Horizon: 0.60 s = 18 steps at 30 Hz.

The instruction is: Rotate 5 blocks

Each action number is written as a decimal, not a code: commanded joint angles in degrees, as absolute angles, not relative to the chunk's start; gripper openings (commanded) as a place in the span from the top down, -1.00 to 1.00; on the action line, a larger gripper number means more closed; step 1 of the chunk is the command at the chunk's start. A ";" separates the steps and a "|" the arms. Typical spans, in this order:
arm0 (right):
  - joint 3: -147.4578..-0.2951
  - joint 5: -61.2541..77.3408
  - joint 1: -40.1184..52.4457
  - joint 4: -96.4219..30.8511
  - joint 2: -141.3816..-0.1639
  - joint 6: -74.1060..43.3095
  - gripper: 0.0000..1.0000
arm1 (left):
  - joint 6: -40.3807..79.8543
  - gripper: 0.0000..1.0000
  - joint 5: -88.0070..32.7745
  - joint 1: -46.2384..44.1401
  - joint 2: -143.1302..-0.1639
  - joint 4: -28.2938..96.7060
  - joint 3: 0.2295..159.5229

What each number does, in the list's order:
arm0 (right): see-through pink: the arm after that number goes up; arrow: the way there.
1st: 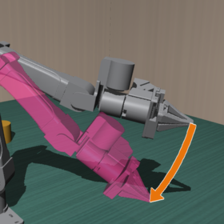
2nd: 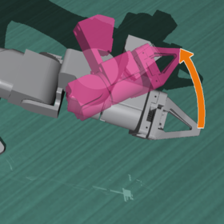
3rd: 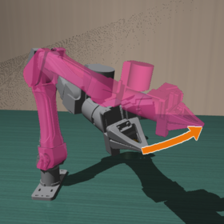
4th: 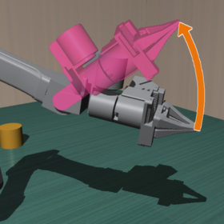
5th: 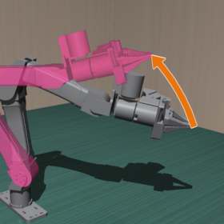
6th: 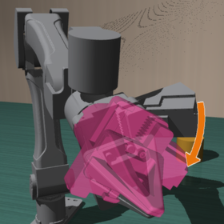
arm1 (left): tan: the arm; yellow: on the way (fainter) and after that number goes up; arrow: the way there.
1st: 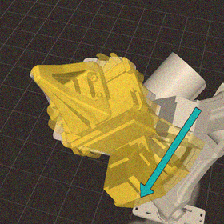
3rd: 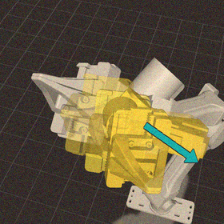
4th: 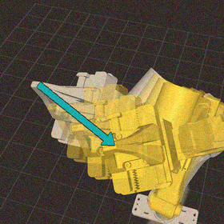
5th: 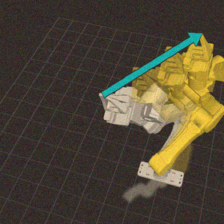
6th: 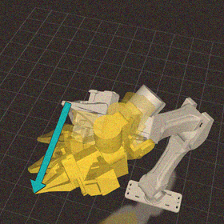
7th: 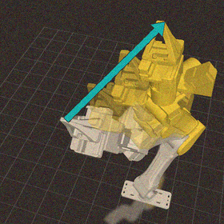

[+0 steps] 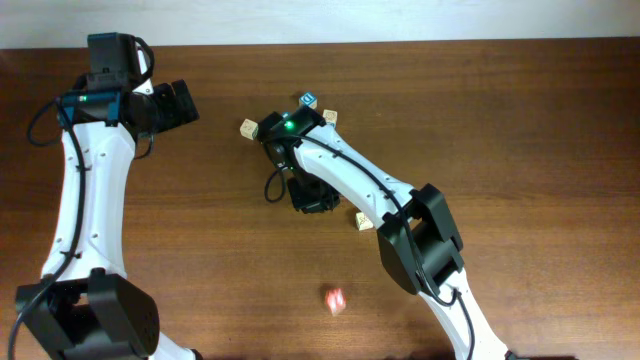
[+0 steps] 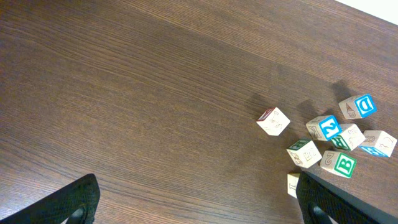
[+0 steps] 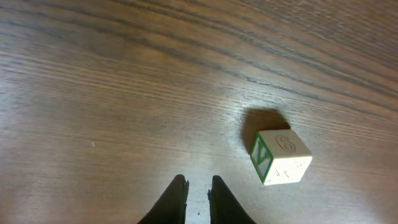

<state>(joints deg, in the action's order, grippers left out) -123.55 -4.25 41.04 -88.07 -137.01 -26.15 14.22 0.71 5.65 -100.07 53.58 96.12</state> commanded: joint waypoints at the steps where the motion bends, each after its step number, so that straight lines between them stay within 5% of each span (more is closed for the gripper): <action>1: -123.04 -6.44 40.23 -86.94 -134.17 -26.52 0.64 | 14.74 -0.99 1.30 5.80 -100.07 53.67 96.99; 7: -123.09 10.55 33.54 -85.03 -130.32 -15.20 0.47 | 14.74 -0.98 1.30 5.80 -100.07 53.67 96.99; 18: -121.69 12.62 33.12 -97.34 -108.47 -16.86 0.16 | 14.74 -0.98 1.30 5.80 -100.07 53.67 96.99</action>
<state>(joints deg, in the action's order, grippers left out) -123.13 12.80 31.42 -96.97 -111.74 -14.68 14.22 0.71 5.65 -100.07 53.58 96.14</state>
